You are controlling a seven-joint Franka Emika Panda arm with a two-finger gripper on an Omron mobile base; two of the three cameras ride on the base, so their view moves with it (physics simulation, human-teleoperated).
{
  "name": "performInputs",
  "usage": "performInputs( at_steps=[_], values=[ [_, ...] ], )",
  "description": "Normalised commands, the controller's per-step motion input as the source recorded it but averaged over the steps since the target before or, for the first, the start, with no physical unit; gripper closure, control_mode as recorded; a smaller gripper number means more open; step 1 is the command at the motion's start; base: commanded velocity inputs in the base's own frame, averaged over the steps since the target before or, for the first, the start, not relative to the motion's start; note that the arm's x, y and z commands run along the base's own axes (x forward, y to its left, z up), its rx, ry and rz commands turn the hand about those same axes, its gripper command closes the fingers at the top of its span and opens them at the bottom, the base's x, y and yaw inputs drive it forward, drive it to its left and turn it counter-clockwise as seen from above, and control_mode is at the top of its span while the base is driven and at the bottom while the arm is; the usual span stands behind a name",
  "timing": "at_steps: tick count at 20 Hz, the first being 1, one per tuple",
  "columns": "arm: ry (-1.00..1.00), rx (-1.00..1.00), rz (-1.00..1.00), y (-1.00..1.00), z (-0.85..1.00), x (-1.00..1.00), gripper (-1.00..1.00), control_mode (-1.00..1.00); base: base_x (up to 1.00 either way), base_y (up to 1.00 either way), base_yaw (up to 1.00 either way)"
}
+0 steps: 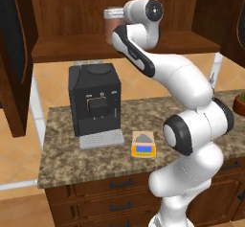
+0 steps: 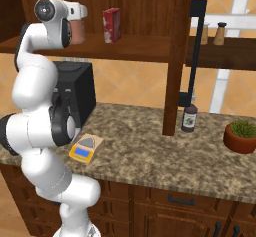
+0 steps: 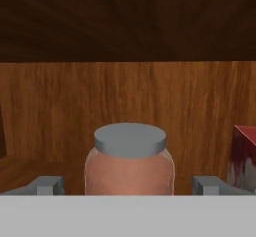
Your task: Pick the honey bottle and place it on the digital scale for weighing, and close the cabinet.
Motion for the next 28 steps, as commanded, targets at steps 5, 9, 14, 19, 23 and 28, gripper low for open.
performInputs(
  at_steps=[5,9,14,19,23,28],
  values=[
    [-0.03,0.00,0.00,0.01,0.32,0.21,-1.00,-1.00,0.00,0.00,0.00],
    [0.00,0.00,0.00,0.02,0.24,0.29,-1.00,-1.00,0.00,0.00,0.00],
    [0.07,0.00,0.00,0.14,-0.09,0.39,-1.00,-1.00,0.00,0.00,0.00],
    [0.09,-0.01,0.00,0.32,-0.36,0.20,-1.00,-1.00,0.00,0.00,0.00],
    [0.13,0.00,0.00,0.01,0.00,0.48,-1.00,-1.00,0.00,0.00,0.00],
    [0.08,0.00,0.00,0.00,0.00,0.26,1.00,-1.00,0.00,0.00,0.00]
  ],
)
